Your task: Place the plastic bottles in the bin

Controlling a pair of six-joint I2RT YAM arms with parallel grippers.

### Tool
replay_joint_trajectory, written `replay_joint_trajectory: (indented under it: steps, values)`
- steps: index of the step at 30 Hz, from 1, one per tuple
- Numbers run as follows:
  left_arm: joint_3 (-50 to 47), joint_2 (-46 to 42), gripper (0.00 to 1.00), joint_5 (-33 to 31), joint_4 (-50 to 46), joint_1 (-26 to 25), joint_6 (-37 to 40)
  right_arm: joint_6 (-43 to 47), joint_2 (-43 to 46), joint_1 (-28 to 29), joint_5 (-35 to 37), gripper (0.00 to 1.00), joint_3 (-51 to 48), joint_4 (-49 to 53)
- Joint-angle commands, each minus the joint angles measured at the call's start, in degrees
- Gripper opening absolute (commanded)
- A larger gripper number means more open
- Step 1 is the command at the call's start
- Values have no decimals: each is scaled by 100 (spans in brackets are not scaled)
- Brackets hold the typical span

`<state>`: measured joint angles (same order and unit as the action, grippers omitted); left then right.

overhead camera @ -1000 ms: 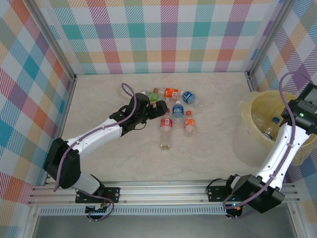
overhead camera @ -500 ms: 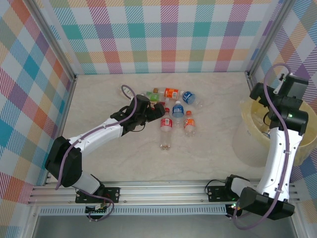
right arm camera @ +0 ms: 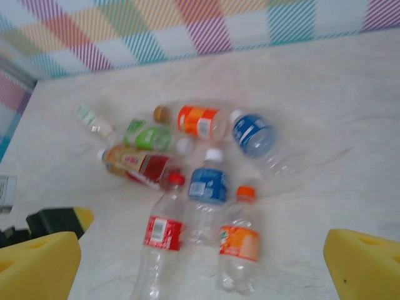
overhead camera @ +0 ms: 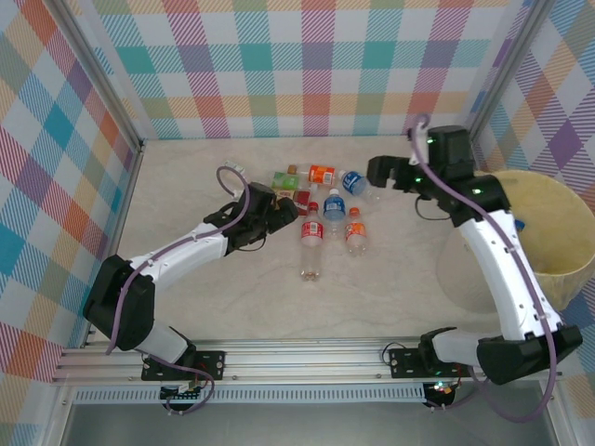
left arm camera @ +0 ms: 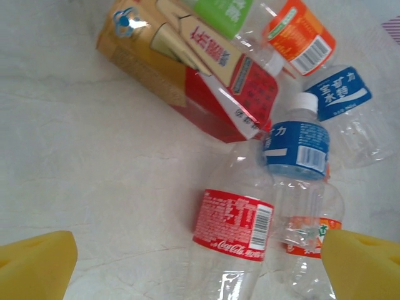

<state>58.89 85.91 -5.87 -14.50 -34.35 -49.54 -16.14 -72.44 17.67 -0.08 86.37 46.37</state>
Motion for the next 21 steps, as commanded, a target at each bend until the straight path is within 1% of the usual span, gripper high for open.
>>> replay_joint_trajectory:
  steps: [1,4,7,11,14,18,21]
  values:
    - [-129,-326,100,-211,-320,99,-214,-327,-276,380,386,100,-509,-344]
    - [-262,-477,100,-274,-334,134,-322,-370,-575,620,332,100,-853,-514]
    - [-390,-630,100,-296,-334,146,-439,-499,-923,754,521,99,-1162,-628]
    - [-549,-830,100,-412,-387,152,-553,-712,-1318,773,674,93,-1700,-811]
    - [-696,-984,100,-522,-387,156,-617,-694,-1566,771,729,88,-2024,-1049]
    - [-694,-992,100,-524,-421,169,-609,-672,-1920,770,648,83,-2237,-1351]
    - [-674,-922,100,-476,-389,175,-617,-638,-2167,773,545,81,-2209,-1575]
